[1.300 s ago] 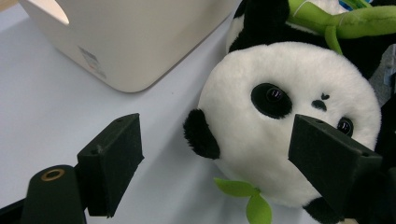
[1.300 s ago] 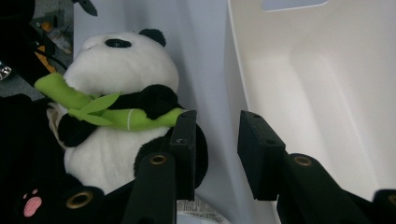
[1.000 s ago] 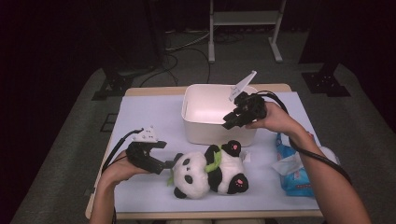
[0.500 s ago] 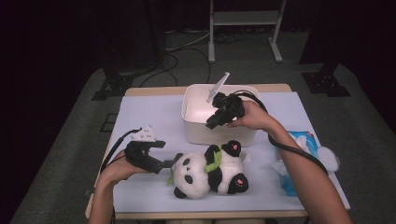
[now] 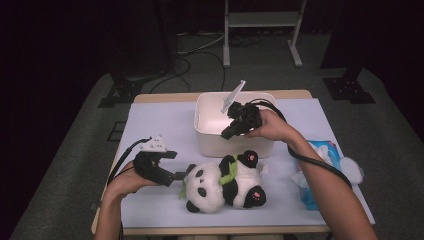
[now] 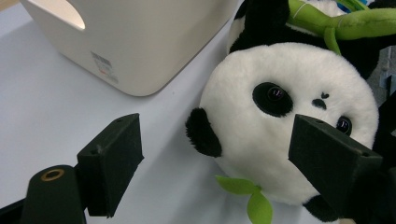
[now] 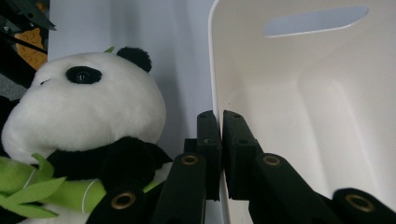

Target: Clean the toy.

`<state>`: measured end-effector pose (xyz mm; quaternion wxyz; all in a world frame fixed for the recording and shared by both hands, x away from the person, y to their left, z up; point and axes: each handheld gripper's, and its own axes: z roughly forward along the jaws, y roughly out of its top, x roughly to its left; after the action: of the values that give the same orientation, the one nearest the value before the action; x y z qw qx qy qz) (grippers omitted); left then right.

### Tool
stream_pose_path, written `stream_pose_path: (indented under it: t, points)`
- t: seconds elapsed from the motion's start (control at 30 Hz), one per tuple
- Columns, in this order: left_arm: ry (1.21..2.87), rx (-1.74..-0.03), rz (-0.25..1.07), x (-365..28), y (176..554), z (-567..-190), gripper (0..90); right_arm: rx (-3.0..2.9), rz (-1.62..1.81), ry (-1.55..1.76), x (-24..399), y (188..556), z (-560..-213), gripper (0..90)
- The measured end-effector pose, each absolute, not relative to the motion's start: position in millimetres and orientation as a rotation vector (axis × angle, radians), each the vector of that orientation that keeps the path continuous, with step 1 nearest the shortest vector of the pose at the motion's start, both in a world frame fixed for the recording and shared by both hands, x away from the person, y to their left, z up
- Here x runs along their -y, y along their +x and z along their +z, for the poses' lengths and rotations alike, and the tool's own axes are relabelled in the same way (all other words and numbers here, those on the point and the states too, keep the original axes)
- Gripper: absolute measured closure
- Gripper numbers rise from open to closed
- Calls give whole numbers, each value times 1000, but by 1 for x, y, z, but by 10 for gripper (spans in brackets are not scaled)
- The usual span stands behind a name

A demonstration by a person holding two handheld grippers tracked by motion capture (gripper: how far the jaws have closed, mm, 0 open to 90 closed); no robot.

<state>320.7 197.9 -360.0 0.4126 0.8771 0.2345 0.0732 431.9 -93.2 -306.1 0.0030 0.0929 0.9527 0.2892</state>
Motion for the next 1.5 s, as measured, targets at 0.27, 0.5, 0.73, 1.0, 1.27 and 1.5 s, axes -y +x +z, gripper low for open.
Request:
stream_pose_path:
  t: [0.27, 0.5, 0.73, 1.0, 1.27, 1.5]
  points:
    - [2204, -591, 185, -198, 320, -359, 166, -3002, 915, 319, 94, 432, -306, 831]
    - [2210, -591, 187, -200, 321, -360, 166, -2969, 965, 332, 106, 423, -296, 733]
    - [2206, -600, 189, -201, 320, -360, 166, -2958, 1029, 322, 126, 406, -286, 720]
    - [2208, -606, 181, -200, 319, -361, 166, -2995, 1053, 256, 137, 374, -290, 685]
    - [2208, -617, 176, -202, 320, -363, 166, -3031, 1070, 205, 135, 351, -298, 643]
    - [2214, -626, 168, -204, 322, -366, 165, -3066, 1065, 139, 127, 335, -309, 604]
